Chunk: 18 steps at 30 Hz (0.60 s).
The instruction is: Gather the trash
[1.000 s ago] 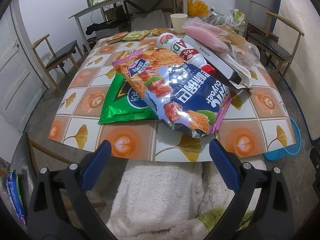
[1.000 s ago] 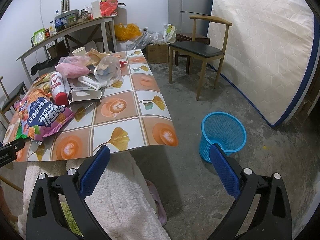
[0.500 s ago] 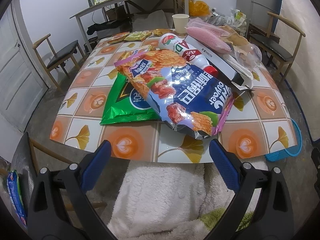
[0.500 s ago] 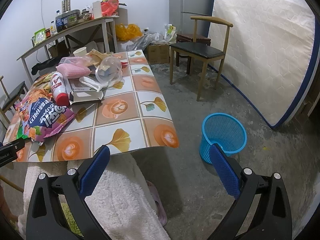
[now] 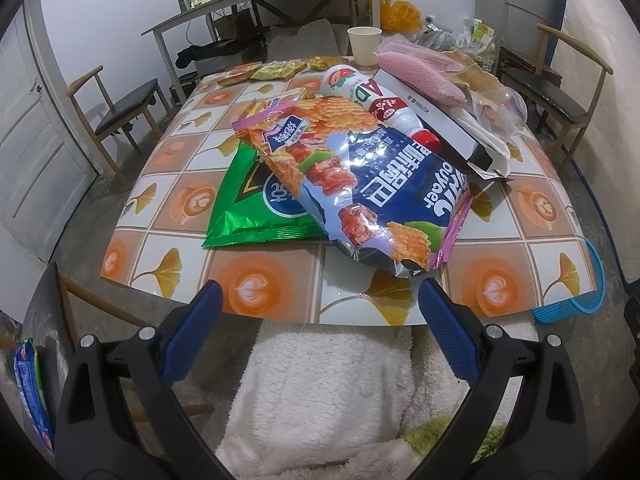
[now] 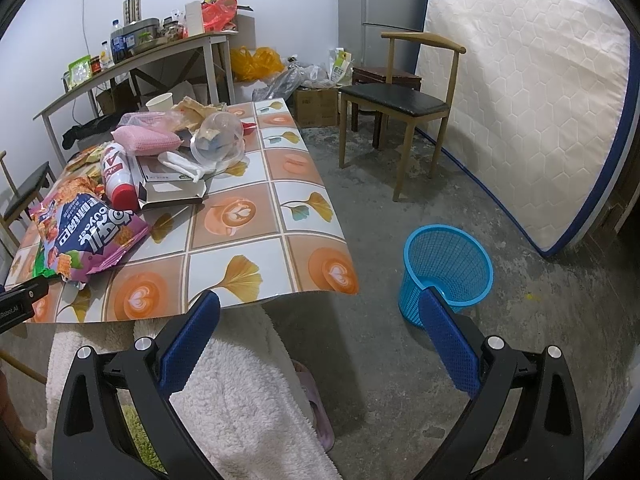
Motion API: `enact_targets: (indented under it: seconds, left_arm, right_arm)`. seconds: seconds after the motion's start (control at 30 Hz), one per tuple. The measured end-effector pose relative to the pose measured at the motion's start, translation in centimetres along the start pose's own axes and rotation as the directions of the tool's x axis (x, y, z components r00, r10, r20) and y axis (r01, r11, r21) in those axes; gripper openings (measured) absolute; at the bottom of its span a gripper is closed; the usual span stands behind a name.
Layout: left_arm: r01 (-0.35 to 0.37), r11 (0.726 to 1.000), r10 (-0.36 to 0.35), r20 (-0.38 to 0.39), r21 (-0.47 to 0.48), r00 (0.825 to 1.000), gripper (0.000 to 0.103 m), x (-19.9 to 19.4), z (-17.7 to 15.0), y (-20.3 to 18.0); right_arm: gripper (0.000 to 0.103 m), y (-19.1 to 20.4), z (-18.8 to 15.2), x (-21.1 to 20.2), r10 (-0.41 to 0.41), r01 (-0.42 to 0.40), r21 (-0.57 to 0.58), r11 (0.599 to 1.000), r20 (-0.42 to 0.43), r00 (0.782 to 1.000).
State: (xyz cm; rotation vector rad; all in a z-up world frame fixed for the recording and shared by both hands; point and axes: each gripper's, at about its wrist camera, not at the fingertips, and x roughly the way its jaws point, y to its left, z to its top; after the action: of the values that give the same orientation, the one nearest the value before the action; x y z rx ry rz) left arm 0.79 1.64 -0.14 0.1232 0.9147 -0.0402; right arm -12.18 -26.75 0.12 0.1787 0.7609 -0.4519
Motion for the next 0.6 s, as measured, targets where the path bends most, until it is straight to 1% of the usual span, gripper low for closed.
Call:
enact_targets:
  seconds: [0.13, 0.3, 0.5, 0.6]
  left_arm:
    - [-0.002, 1.0, 0.002, 0.003, -0.004, 1.0, 0.094, 0.1, 0.1, 0.5]
    - [-0.002, 1.0, 0.002, 0.009, -0.008, 1.0, 0.094, 0.2, 1.0, 0.4]
    - [-0.003, 1.0, 0.004, 0.077, -0.014, 0.997, 0.094, -0.3, 3.8, 1.5]
    - [-0.024, 0.999, 0.027, 0.118, -0.032, 0.993, 0.094, -0.6, 6.1, 3.0]
  right_arm:
    - [0.097, 0.0, 0.2, 0.0, -0.004, 0.004, 0.001, 1.0, 0.003, 1.0]
    - [0.097, 0.0, 1.1, -0.1, -0.018, 0.018, 0.01, 1.0, 0.014, 1.0]
    - [0.097, 0.6, 3.5, -0.1, -0.03, 0.03, 0.008, 1.0, 0.05, 0.998]
    - [0.097, 1.3, 5.0, 0.0, -0.024, 0.024, 0.0, 1.0, 0.08, 0.997]
